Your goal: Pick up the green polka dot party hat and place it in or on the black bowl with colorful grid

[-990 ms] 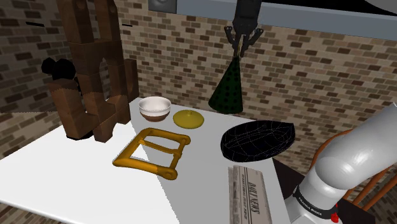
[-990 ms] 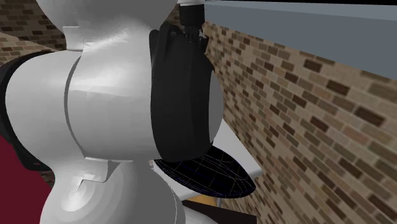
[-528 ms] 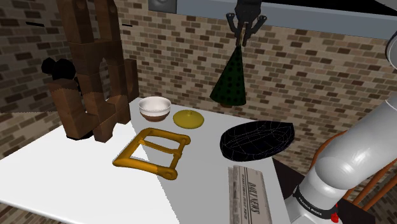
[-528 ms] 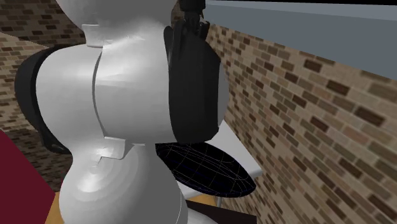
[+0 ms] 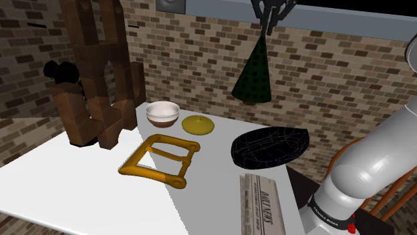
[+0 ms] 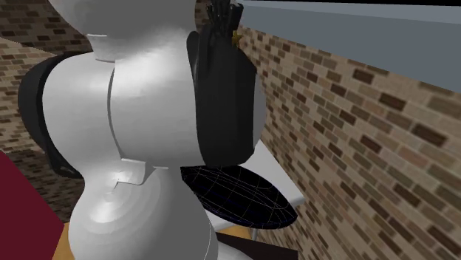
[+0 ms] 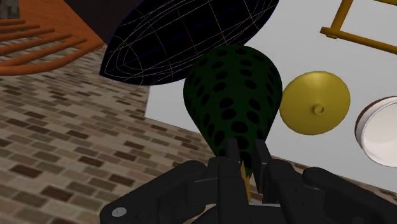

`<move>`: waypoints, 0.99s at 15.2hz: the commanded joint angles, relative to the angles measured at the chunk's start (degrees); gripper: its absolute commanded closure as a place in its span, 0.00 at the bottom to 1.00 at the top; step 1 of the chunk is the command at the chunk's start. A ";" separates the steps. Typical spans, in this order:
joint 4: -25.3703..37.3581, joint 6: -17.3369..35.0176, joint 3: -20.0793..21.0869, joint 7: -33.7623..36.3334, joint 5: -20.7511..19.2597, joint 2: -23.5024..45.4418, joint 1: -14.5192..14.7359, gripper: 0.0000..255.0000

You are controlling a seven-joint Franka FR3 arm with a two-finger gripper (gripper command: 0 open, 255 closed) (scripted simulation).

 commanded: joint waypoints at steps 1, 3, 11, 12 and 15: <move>1.10 -2.77 -0.55 -0.63 0.31 -1.74 -0.12 1.00; 2.68 -5.72 -1.09 -1.24 0.51 -3.15 -0.20 1.00; 14.98 -19.83 -2.69 -3.38 0.32 -5.04 -0.50 1.00; 18.22 -22.57 -2.75 -3.65 0.11 -4.54 -0.56 1.00; 9.52 -18.37 -3.88 -4.26 0.83 -9.11 -0.38 1.00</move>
